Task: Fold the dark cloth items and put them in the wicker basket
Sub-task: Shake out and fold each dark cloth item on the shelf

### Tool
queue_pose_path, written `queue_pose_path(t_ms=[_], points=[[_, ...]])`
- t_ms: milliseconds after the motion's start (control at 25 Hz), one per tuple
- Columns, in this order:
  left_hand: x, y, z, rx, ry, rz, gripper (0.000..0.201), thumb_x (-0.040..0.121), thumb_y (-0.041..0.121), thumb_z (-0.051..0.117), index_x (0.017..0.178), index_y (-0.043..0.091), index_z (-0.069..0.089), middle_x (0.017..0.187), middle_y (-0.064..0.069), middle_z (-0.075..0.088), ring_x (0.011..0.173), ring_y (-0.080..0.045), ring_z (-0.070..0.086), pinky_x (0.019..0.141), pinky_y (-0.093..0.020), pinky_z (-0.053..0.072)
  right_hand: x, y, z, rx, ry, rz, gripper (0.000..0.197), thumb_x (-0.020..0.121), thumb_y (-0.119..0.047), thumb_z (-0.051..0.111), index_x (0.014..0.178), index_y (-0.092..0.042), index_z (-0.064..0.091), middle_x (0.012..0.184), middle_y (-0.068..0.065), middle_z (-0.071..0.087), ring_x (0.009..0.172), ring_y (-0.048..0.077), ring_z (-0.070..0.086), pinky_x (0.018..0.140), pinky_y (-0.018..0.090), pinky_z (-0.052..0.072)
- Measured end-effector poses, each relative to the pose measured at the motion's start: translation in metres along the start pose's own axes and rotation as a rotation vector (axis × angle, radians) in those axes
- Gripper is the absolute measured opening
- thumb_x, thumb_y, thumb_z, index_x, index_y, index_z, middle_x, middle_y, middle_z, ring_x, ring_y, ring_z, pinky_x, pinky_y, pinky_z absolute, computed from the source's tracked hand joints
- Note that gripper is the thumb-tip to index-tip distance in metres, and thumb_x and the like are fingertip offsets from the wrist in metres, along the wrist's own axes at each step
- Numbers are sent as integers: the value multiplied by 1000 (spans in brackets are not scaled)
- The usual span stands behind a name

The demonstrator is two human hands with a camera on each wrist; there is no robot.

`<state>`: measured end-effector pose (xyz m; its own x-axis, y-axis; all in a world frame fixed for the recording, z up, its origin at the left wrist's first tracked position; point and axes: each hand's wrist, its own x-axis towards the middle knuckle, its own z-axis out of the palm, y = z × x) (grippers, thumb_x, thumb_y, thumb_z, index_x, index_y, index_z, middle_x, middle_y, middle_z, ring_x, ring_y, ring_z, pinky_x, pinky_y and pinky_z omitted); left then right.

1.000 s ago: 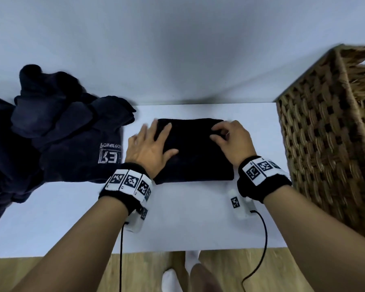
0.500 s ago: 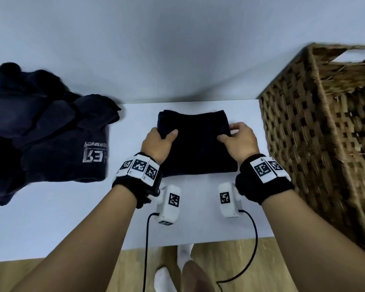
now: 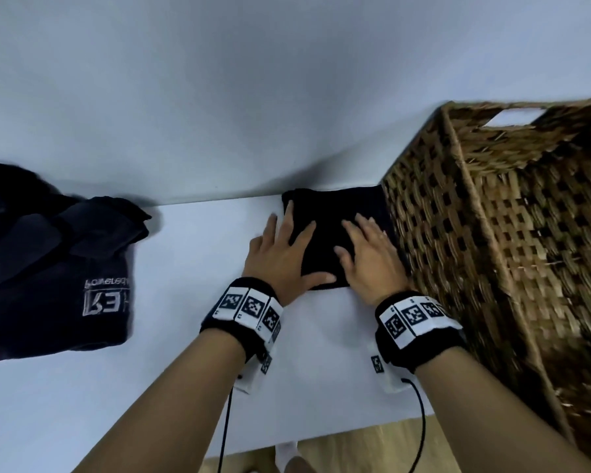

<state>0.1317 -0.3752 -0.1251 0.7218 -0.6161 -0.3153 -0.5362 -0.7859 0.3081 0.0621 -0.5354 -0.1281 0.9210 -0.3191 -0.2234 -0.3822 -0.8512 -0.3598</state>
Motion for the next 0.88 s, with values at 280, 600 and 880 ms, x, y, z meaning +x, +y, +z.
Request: queue_pose_path(t_ms=[280,600,880], points=[[41,-7,-7,99,-39,-163,77,89,70,24,151,34,-6,160,-12,-1,146,-36,4,110,-54,18,25,16,-5,-42,-36,71,55,100,-29,43,151,-20,24,161,5,15,149,24,11,118,40,20],[-53,-66,-72,-90,156,-221,48,97,41,43,141,24,39,145,-3,41,127,-27,42,102,-40,33,-4,-111,-19,295,151,-252,34,90,-9,56,124,-10,59,129,9,57,117,26,55,99,34,43],[-179,-185,-95,172,283,-431,38,74,17,67,110,9,63,113,-16,58,91,-39,55,73,-46,45,-43,-273,54,376,-345,-409,33,92,-15,53,125,-16,56,116,7,63,104,26,61,91,42,48]])
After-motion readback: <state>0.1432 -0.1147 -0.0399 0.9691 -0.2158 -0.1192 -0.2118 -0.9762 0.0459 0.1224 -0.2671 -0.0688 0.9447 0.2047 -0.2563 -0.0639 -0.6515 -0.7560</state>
